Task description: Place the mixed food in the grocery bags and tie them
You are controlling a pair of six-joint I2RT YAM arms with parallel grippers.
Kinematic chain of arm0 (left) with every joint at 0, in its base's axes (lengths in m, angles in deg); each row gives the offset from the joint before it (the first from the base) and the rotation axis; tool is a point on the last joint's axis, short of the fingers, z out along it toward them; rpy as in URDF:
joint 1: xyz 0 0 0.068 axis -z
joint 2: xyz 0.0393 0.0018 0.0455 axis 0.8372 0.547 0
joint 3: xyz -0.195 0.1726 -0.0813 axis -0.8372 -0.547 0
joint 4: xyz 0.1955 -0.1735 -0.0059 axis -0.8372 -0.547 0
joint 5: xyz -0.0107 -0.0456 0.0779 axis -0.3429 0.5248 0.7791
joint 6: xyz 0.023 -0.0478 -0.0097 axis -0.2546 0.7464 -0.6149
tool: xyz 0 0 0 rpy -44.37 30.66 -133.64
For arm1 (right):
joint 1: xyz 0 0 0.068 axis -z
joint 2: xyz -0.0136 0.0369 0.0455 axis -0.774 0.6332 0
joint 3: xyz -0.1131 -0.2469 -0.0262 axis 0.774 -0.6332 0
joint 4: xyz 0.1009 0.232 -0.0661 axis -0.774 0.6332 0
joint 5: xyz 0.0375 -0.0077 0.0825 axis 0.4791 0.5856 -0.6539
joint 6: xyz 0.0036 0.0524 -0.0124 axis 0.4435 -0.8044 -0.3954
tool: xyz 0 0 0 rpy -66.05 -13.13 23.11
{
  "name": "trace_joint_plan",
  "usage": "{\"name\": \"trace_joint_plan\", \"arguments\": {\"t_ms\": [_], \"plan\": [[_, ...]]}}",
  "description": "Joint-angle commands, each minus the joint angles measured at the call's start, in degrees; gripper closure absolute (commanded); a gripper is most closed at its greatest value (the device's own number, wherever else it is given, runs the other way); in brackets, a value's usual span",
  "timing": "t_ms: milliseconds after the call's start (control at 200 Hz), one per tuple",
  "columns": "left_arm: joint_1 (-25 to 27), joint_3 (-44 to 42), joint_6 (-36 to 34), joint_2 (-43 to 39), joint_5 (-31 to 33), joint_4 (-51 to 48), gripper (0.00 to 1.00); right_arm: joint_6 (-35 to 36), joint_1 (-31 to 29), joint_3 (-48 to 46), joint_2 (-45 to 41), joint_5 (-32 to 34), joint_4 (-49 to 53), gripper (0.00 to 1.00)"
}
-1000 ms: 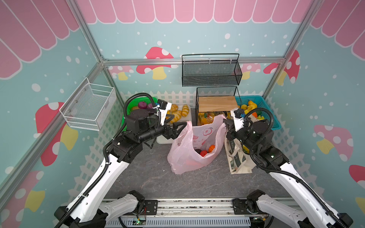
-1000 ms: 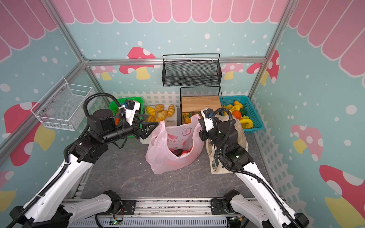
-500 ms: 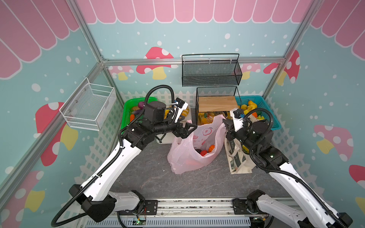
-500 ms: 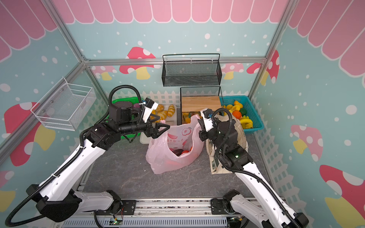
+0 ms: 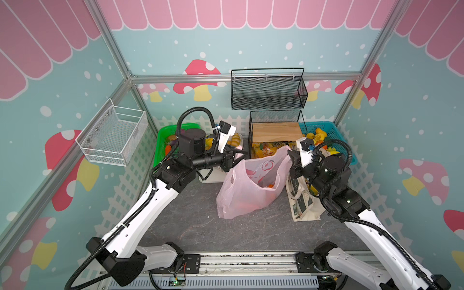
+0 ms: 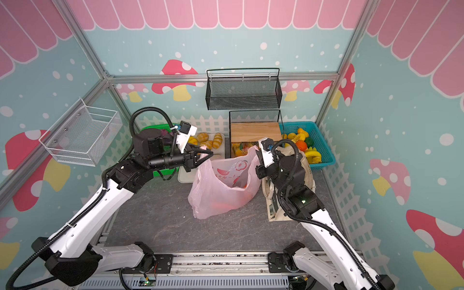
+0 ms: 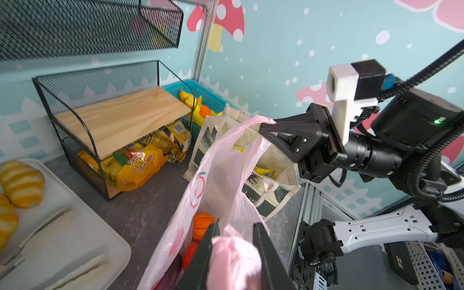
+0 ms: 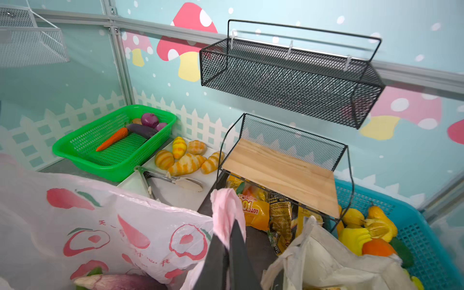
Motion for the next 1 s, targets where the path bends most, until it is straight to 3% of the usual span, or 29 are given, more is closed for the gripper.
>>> {"name": "trace_joint_plan", "arguments": {"t_ms": [0, 130, 260, 620, 871, 926, 996], "plan": [[-0.65, -3.09, 3.06, -0.66, -2.54, 9.26, 0.83, 1.65, 0.21, 1.78, -1.44, 2.3, -0.87, 1.0], [-1.35, -6.32, 3.82, 0.67, -2.51, 12.8, 0.94, 1.71, 0.22, 2.21, -0.39, 3.7, -1.19, 1.0], [-2.93, -8.49, 5.33, 0.72, -2.8, 16.72, 0.97, 2.07, 0.2, 2.78, -0.04, 6.54, -1.91, 1.0], [-9.59, -4.93, 12.29, 4.7, -6.68, 19.77, 0.99, 0.6, 0.27, 4.13, -1.46, 1.61, -2.69, 1.0], [-10.16, -6.69, 11.63, 8.14, -6.71, 18.98, 0.99, 0.73, 0.19, 0.48, 1.43, 5.96, -3.05, 1.0], [-10.14, -7.14, 11.44, 8.19, -6.85, 18.98, 0.99, 1.11, 0.26, 0.15, 2.07, 6.39, -2.97, 0.92], [-10.07, -7.46, 11.32, 7.86, -7.12, 19.26, 0.99, 1.44, 0.2, 0.51, 2.58, 5.1, -2.95, 0.71]]}}
